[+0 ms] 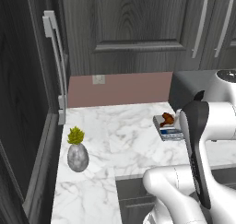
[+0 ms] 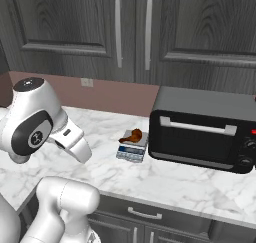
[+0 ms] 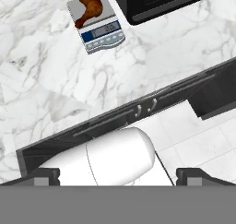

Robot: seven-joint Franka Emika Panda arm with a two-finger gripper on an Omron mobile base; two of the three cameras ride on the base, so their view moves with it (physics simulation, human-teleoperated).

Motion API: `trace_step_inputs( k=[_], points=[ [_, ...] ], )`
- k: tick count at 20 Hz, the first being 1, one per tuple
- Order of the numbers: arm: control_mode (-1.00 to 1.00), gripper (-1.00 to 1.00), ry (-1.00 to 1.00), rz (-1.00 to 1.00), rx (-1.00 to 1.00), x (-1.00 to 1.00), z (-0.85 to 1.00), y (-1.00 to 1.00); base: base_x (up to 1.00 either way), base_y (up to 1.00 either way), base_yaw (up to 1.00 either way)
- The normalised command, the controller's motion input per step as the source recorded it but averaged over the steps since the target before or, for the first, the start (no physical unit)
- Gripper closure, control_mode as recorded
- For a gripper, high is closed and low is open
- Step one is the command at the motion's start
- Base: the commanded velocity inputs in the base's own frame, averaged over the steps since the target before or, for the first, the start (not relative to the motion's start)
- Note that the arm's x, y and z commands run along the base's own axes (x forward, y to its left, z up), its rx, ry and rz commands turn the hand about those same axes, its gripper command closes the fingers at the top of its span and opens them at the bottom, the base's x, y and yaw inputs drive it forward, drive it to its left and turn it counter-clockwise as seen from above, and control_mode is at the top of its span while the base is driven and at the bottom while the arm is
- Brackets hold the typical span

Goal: Take the chicken drumstick from the fridge and place it on the digital scale on the counter by the fridge. Wait a few seconds for a reading, then move it to the plate on the dining counter.

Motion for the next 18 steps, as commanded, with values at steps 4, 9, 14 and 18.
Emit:
trace_step_inputs(
  k=[4,9,14,18],
  points=[
    [-1.0,-1.0,0.0,0.0,0.0,0.0,0.0,0.0,0.0,0.0,0.0],
    [-1.0,-1.0,0.0,0.0,0.0,0.0,0.0,0.0,0.0,0.0,0.0],
    [-1.0,-1.0,0.0,0.0,0.0,0.0,0.0,0.0,0.0,0.0,0.0],
    [-1.0,-1.0,0.0,0.0,0.0,0.0,0.0,0.0,0.0,0.0,0.0]
  ],
)
